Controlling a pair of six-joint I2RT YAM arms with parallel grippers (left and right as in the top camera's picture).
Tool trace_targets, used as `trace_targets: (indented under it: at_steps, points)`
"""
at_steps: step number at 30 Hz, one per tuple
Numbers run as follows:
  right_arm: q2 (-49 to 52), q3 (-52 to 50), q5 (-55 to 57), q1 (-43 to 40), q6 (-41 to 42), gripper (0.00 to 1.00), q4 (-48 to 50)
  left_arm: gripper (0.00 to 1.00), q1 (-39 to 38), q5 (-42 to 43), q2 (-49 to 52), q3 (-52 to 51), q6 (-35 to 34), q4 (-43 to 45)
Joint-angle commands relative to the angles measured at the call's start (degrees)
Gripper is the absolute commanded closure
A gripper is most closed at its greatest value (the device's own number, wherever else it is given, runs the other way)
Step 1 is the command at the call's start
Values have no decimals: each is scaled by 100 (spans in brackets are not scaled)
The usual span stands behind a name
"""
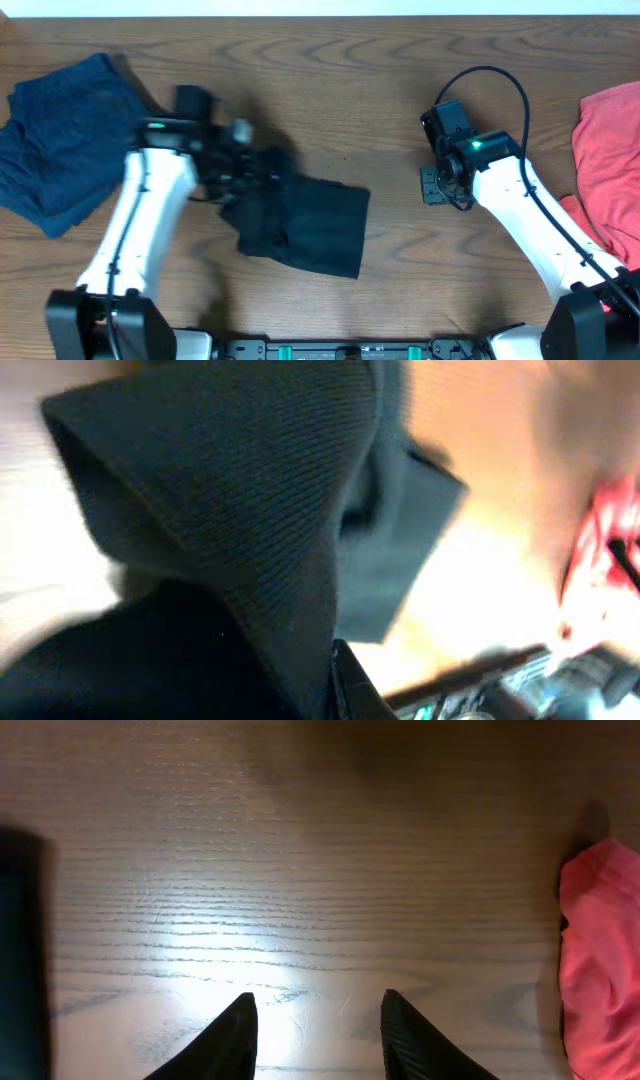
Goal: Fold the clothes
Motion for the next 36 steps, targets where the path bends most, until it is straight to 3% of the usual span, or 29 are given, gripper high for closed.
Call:
trace_targets:
  at_steps: [1, 7, 9, 11, 18, 24, 32, 36]
  points:
    - [-37, -2, 74, -44, -81, 61, -4, 94, -918, 199, -52, 98, -354, 238]
    - [-37, -2, 72, -44, -92, 61, -9, 91, -2247, -1169, 15, 87, -922, 728]
    - [-37, -2, 72, -44, -92, 61, -13, 83, -2549, -1484, 105, 87, -931, 748]
    - [-37, -2, 70, -44, -92, 61, -11, 78, -2752, -1582, 214, 87, -940, 782]
    - [-37, -2, 50, -44, -92, 61, -9, 77, -3156, -1587, 564, 87, -1102, 1113]
    - [-37, -2, -256, -44, -264, 58, 35, 78, -2730, -1880, 240, 101, -911, 975]
    - [-20, -9, -3834, 114, -2070, 50, 636, 74, -1316, -2719, -374, 94, -896, 557]
    - [111, -9, -4116, 426, -2074, 47, 837, 73, -920, -2717, -219, -24, -894, 568]
